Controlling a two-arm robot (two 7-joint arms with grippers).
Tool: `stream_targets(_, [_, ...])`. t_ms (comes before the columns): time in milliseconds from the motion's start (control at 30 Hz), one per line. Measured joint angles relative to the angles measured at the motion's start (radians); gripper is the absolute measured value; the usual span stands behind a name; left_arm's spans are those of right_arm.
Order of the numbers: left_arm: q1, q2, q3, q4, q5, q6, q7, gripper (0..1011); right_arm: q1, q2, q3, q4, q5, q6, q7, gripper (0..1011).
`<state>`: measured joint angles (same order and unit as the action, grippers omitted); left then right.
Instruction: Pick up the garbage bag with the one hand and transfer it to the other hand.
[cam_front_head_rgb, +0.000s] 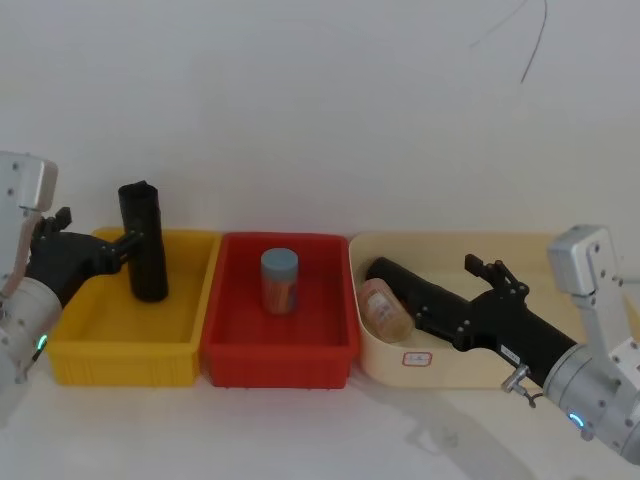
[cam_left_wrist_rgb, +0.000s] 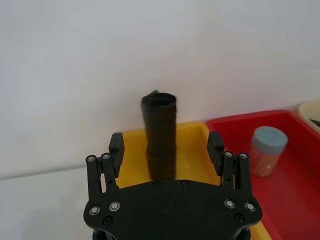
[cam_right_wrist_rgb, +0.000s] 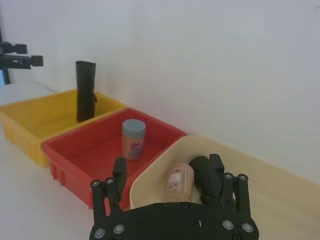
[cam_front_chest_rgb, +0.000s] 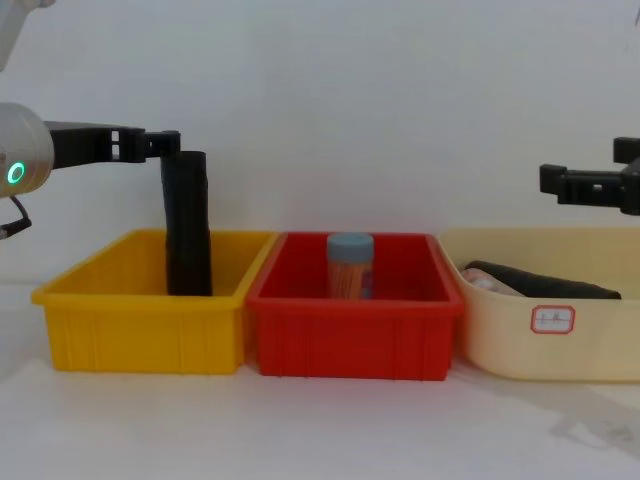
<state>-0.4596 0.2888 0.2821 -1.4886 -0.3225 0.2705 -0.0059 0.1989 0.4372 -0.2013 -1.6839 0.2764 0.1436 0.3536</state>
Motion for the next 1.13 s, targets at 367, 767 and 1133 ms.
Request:
stream_targets(367, [0.016,0.045,-0.003,-0.019,-0.046,-0.058,-0.155,1002,0.002,0.017,-0.01,0.0,0.014,-0.043,0.033,1001])
stream_targets(767, [0.031,0.08,-0.008,-0.037,-0.091,-0.102,-0.272,1002,0.007,0.028,-0.017,-0.006,0.019,-0.061,0.046,1001])
stream_targets(1133, [0.037,0.094,-0.009,-0.046,-0.11,-0.119,-0.319,1002,0.008,0.031,-0.019,-0.009,0.02,-0.066,0.051,1001])
